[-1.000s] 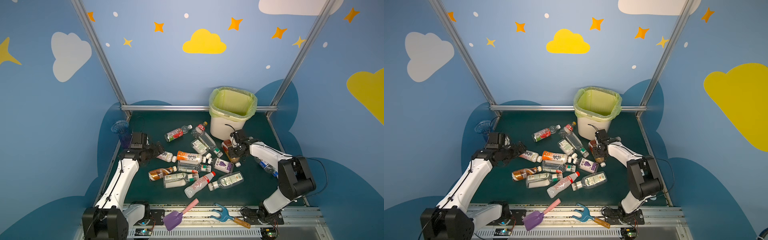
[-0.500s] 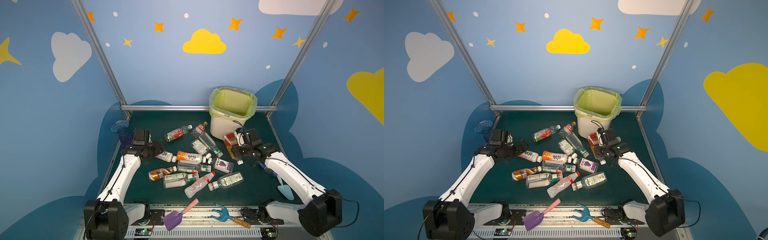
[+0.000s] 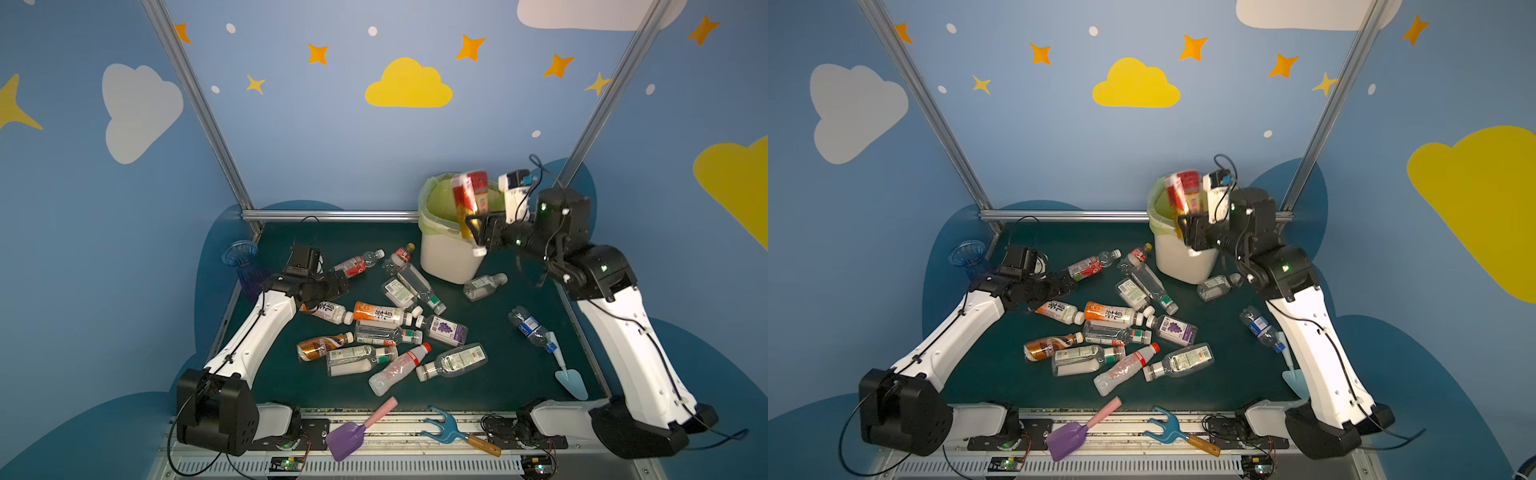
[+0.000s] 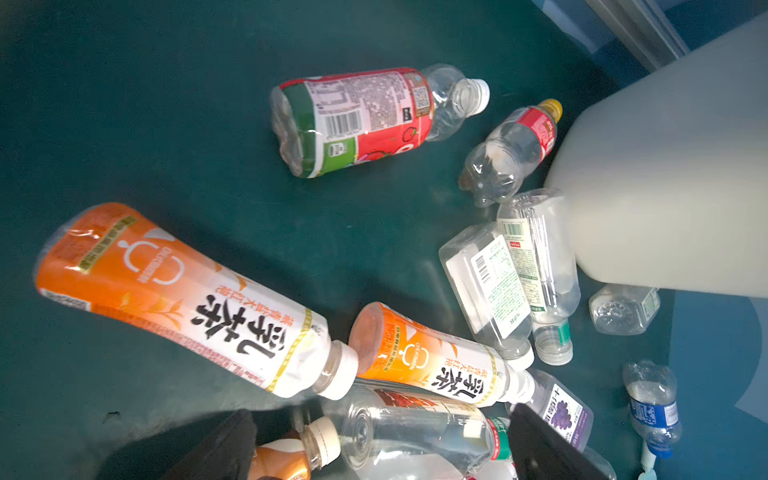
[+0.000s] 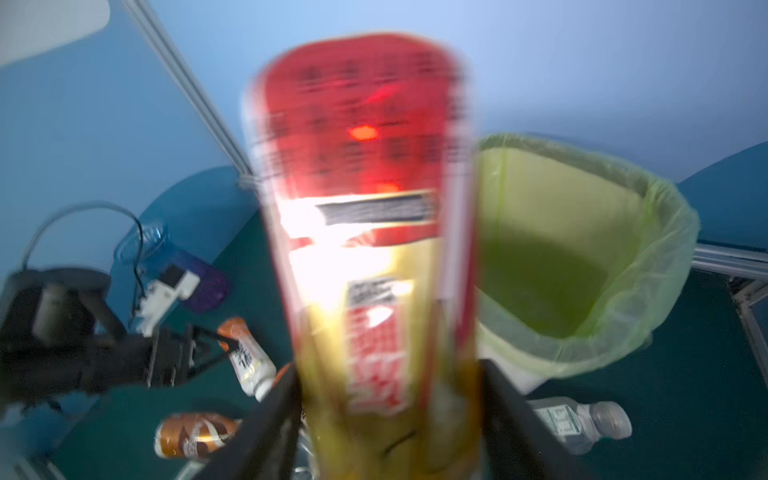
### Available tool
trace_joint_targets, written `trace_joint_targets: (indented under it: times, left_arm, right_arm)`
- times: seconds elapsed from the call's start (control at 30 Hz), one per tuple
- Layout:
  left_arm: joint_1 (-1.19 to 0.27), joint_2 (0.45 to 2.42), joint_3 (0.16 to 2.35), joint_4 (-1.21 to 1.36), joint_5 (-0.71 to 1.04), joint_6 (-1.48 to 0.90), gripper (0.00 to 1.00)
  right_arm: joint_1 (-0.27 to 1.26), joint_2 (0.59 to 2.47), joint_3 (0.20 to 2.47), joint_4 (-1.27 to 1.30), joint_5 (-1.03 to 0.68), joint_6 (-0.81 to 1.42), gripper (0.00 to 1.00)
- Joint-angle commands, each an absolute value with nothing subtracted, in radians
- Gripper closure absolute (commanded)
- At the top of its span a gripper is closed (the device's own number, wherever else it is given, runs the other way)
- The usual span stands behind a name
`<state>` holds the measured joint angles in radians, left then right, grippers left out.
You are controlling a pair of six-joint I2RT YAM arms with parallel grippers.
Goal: Throw the plastic bottles in the bin
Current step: 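Carry the red-and-gold bottle over the bin and open right gripper, then withdraw right arm from bin while left gripper reaches to white red-capped bottle, then grasp the white red-capped bottle with the left gripper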
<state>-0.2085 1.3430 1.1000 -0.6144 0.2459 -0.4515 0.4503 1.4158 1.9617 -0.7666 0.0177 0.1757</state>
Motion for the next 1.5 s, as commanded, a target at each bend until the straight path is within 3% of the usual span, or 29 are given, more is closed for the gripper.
trace_joint_targets:
  times: [0.0, 0.13, 0.33, 0.5, 0.73, 1.0, 1.1, 1.47]
  left_arm:
    - [-0.251, 1.346, 1.119, -0.614, 0.229, -0.467, 0.04]
    - [-0.302, 1.325, 1.108, -0.616, 0.219, -0.487, 0.05]
    - [-0.356, 1.269, 1.056, -0.634, 0.178, -0.519, 0.1]
    - [-0.406, 1.269, 1.042, -0.663, 0.178, -0.512, 0.17]
    - [-0.49, 1.305, 1.03, -0.67, 0.199, -0.482, 0.19]
    - [-0.678, 1.346, 1.089, -0.761, 0.241, -0.326, 0.25]
    - [-0.736, 1.365, 1.098, -0.802, 0.247, -0.303, 0.29]
    - [-0.866, 1.477, 1.115, -0.888, 0.251, -0.263, 0.34]
  right_arm:
    - [0.39, 1.607, 2.129, -0.883, 0.046, 0.17, 0.13]
    - [0.316, 1.613, 2.142, -0.9, 0.089, 0.219, 0.1]
    - [0.229, 1.33, 1.812, -0.8, 0.043, 0.265, 0.1]
    - [0.231, 1.166, 1.609, -0.901, -0.045, 0.266, 0.12]
    - [0.256, 1.014, 1.309, -1.05, -0.115, 0.252, 0.13]
    - [0.303, 0.978, 1.122, -0.984, -0.197, 0.334, 0.15]
    - [0.308, 0.999, 1.101, -0.967, -0.2, 0.34, 0.15]
    - [0.305, 1.095, 1.106, -0.925, -0.255, 0.351, 0.22]
